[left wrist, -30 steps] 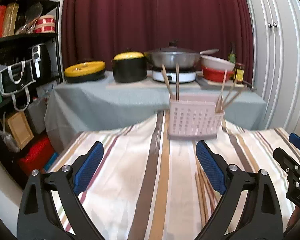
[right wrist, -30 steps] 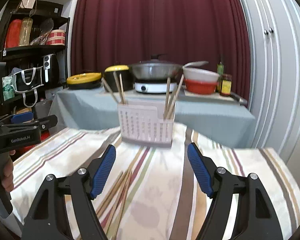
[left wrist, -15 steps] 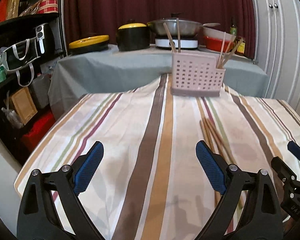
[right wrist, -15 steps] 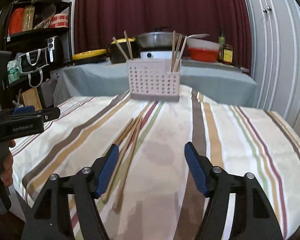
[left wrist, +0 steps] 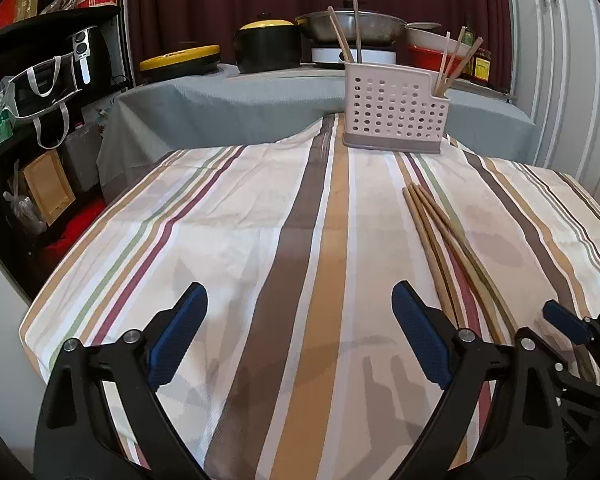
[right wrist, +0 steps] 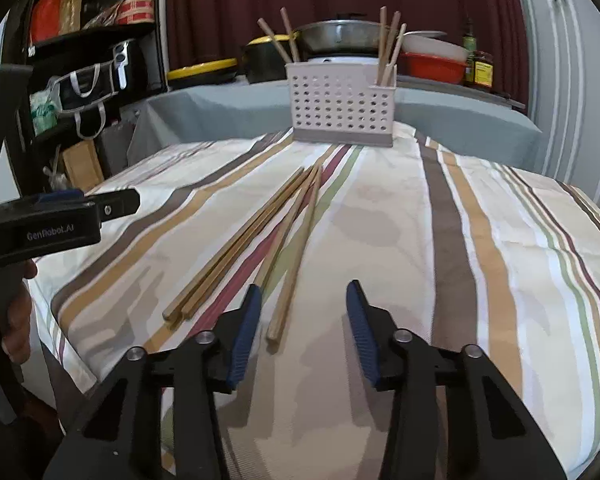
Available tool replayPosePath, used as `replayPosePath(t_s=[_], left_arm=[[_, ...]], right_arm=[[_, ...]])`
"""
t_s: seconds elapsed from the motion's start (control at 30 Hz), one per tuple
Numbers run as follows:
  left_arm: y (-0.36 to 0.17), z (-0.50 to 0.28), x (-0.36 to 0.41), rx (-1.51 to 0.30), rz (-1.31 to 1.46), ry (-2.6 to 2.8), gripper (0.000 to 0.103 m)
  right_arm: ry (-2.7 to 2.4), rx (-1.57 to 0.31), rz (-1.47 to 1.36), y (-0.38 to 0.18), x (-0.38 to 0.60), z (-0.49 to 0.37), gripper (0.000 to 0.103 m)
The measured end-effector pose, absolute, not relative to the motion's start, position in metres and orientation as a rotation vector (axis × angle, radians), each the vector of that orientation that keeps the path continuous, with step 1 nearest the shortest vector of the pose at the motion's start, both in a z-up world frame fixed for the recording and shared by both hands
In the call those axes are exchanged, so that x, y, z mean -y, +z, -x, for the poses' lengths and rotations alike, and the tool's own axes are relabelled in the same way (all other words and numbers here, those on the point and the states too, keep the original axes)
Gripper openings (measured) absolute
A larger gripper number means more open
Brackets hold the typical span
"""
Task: Organize utensils
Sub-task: 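Move both open tools back down to the remaining chopsticks, then close the right tool on another chopstick while the left tool grasps one too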
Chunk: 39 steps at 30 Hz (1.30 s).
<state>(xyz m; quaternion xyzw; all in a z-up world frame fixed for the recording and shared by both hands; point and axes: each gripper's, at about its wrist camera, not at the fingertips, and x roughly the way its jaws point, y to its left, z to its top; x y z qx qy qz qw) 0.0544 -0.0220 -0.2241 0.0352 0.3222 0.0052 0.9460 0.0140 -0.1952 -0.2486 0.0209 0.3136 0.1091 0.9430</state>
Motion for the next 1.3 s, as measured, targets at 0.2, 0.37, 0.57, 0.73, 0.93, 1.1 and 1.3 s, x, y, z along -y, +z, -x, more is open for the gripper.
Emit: replayPosePath(t_s=[0.2, 0.37, 0.57, 0.73, 0.93, 1.1, 1.3], left_arm=[[-0.233, -0.048, 0.028, -0.668, -0.074, -0.012, 0.091], [-0.239, -0.044, 0.037, -0.675, -0.083, -0.034, 0.091], [-0.242, -0.039, 0.050, -0.671, -0.092, -0.069, 0.091], [-0.247, -0.033, 0.063, -0.673, -0.098, -0.110, 0.091], [-0.259, -0.026, 0.079, -0.704, -0.143, -0.145, 0.091], [-0.266, -0.023, 0.076, -0.733, -0.142, -0.132, 0.091], [-0.268, -0.025, 0.066, -0.743, -0.117, -0.095, 0.091]], right_arm=[[0.237, -0.656, -0.054, -0.255, 0.195, -0.015, 0.016], [0.239, -0.652, -0.056, -0.255, 0.197, -0.014, 0.010], [0.208, -0.644, -0.076, -0.256, 0.210, -0.014, 0.007], [0.193, -0.637, -0.092, -0.256, 0.221, -0.012, 0.007], [0.204, -0.632, -0.114, -0.257, 0.226, -0.012, 0.007], [0.210, -0.630, -0.127, -0.257, 0.228, -0.012, 0.007], [0.211, -0.633, -0.132, -0.257, 0.228, -0.013, 0.007]])
